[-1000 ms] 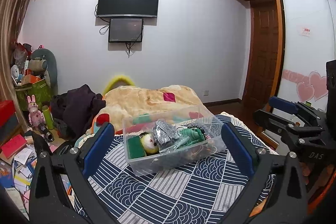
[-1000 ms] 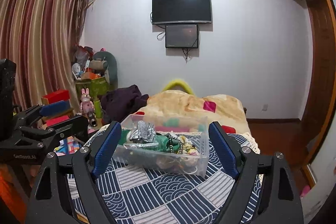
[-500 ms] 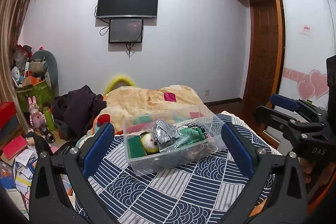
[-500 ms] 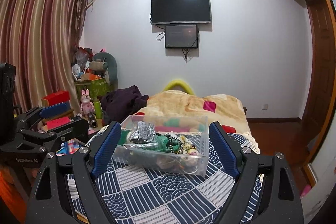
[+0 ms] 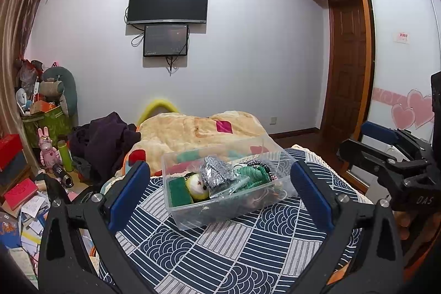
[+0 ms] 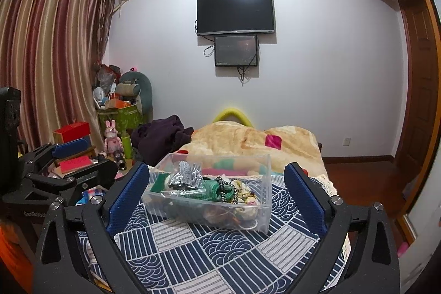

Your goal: Organize soft objects

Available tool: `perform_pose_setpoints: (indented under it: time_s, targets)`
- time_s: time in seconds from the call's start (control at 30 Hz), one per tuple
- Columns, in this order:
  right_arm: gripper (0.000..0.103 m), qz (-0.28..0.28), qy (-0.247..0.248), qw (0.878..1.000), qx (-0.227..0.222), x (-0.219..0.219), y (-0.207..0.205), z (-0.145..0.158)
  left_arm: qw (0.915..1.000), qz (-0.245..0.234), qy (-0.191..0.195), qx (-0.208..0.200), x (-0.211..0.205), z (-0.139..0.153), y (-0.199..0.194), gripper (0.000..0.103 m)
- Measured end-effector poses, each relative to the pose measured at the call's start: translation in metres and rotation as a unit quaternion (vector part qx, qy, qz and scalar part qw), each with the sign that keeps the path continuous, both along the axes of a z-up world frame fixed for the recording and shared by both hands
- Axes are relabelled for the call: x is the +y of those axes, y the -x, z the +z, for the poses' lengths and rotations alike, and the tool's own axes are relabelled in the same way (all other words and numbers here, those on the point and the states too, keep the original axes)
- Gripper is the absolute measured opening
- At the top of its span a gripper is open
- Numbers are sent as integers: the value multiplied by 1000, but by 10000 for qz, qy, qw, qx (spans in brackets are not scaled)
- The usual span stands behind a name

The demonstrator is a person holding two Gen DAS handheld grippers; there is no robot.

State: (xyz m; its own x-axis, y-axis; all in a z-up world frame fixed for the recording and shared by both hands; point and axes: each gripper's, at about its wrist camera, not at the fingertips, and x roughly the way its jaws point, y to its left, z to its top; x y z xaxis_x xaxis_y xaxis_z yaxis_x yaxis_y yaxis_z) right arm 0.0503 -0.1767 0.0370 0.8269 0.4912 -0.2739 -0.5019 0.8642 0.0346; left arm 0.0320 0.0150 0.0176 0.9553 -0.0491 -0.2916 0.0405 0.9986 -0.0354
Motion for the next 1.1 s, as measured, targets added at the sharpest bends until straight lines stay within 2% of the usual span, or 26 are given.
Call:
perform_pose_setpoints:
  time_s: [0.5, 1.1]
  targets:
    - [101, -27, -4, 10000, 6, -4, 0, -2, 10000, 8, -4, -51, -2, 1, -1, 103]
    - [103, -121, 29, 9999, 60, -1, -2, -7, 9998, -102, 134, 111, -1, -2, -5, 103]
